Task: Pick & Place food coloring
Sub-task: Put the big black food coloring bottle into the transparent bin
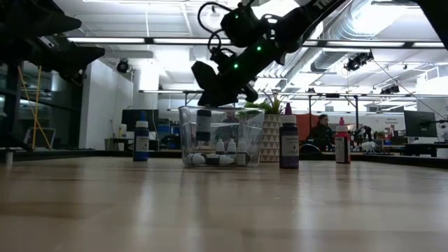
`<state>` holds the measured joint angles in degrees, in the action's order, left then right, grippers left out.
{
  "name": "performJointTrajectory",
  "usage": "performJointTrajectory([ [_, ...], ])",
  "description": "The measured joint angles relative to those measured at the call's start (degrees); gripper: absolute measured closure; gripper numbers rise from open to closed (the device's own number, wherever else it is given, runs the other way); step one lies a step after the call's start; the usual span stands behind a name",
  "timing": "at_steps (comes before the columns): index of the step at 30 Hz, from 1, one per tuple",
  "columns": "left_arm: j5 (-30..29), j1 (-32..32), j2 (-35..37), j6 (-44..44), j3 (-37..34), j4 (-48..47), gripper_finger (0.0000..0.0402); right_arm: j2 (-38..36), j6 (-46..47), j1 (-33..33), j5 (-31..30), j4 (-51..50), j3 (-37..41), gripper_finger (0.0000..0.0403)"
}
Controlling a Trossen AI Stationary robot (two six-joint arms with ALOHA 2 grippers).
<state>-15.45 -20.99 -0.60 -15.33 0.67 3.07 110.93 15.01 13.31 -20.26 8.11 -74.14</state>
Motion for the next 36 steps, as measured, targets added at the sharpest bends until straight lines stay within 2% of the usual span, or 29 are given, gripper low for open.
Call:
performJointTrajectory([
  [9,-0.01,0.00,0.00,0.00,0.00,0.00,0.0130,4.98,0.69,0.16,3.82,-0.11,-2.75,0.0294],
  [25,-0.01,-0.01,-0.01,0.00,0.00,0.00,0.0130,8.00,1.46,0.69,4.29,-0.42,-4.12,0.0293],
  [32,-0.01,0.00,-0.02,0.00,0.00,0.00,0.0130,8.11,1.46,0.86,4.11,-1.17,-4.14,0.0254],
  [36,-0.01,-0.02,-0.01,0.00,0.00,0.00,0.0130,8.11,0.76,0.88,4.14,-1.27,-4.14,0.0246],
])
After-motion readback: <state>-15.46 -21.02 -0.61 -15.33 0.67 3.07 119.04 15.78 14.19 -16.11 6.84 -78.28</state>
